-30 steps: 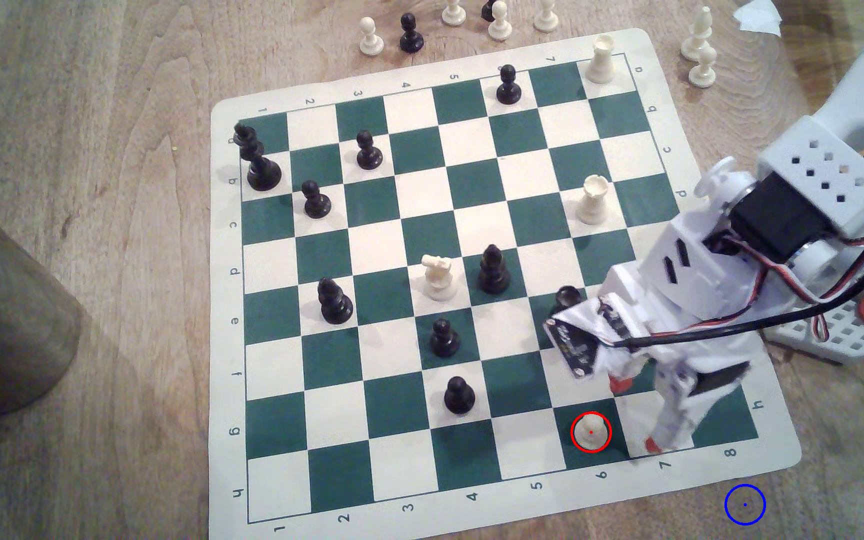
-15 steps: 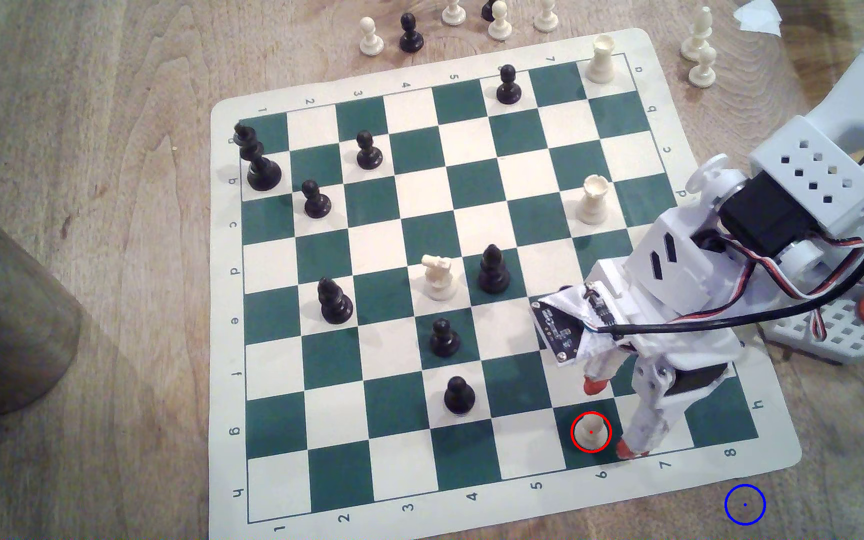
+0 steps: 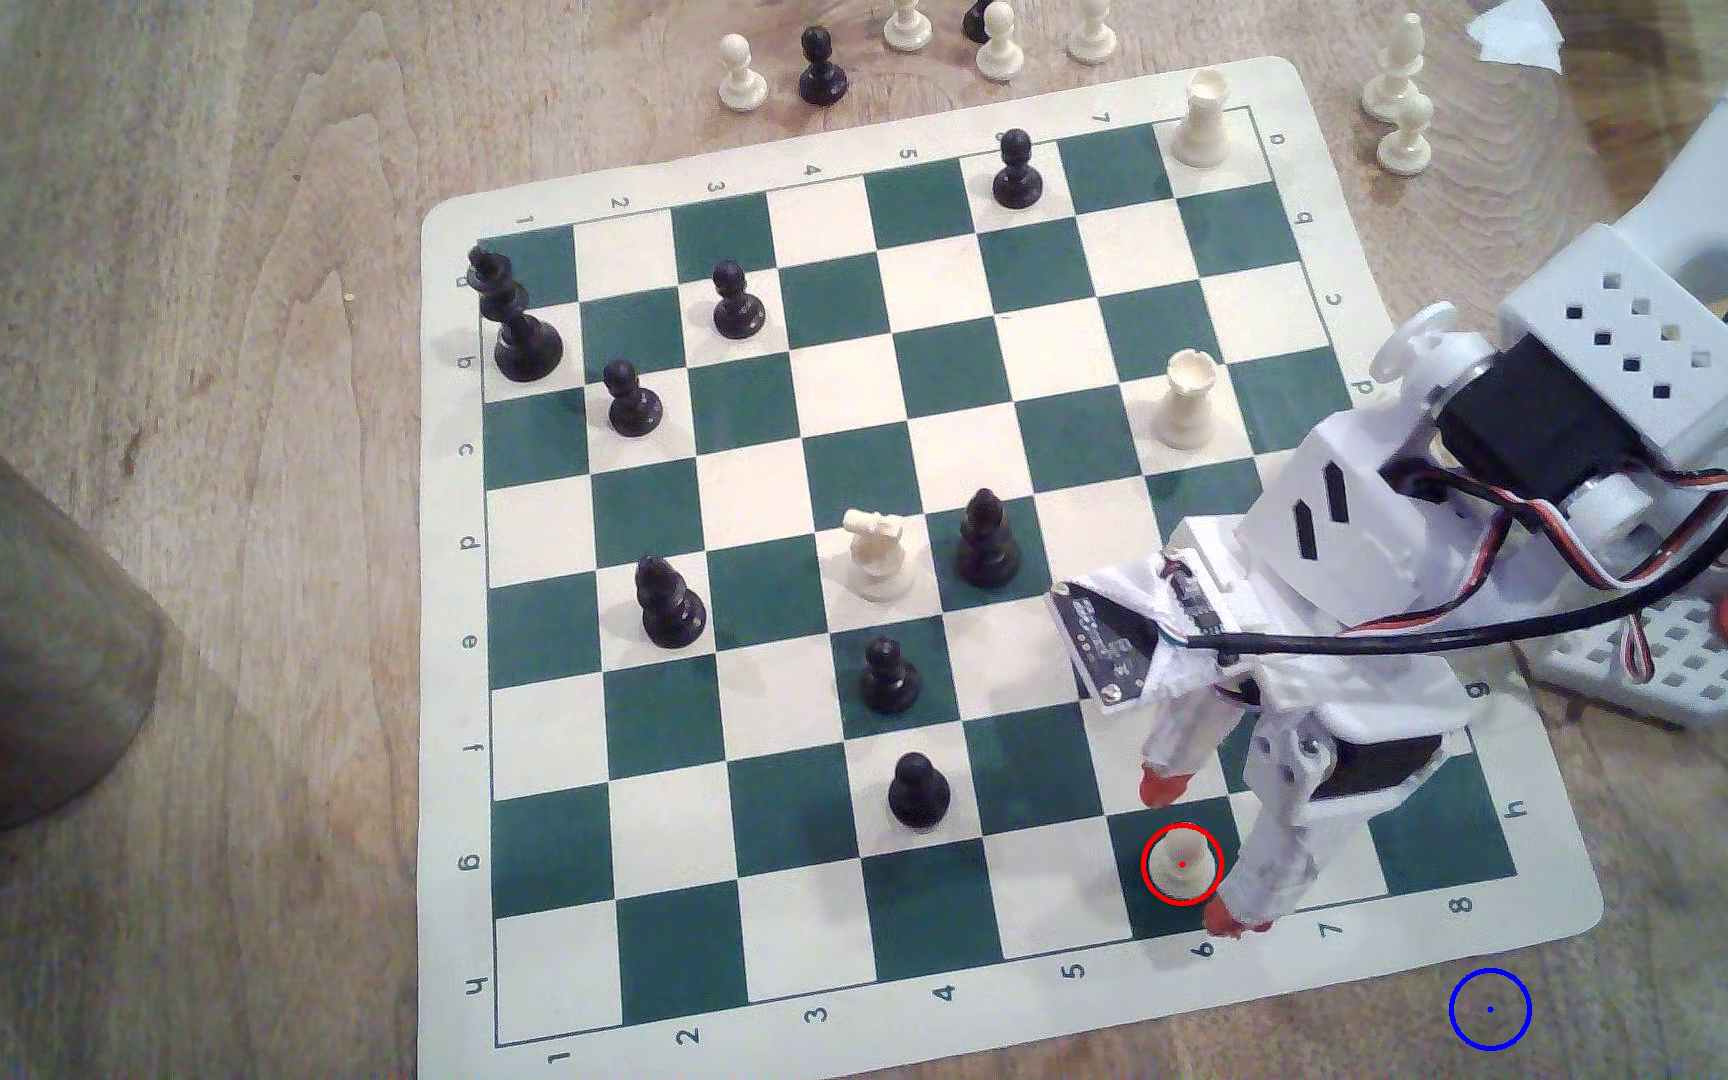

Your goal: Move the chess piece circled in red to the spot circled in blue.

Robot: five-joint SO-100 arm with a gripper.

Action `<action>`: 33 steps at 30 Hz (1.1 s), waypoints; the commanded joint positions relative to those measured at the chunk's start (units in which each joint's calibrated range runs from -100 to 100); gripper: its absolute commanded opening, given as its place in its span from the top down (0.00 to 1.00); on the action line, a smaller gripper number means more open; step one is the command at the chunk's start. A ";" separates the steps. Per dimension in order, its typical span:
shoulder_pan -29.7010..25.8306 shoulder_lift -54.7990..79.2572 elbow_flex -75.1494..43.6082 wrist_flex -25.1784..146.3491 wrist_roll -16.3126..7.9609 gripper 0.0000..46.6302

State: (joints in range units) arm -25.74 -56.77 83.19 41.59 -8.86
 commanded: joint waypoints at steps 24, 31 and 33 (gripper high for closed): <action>-2.07 4.39 -4.50 -3.67 -0.73 0.70; -2.22 3.62 -4.13 -4.00 -0.73 0.87; -2.54 3.62 -3.95 -4.00 -0.73 0.96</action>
State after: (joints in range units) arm -27.65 -52.58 83.19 38.65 -9.45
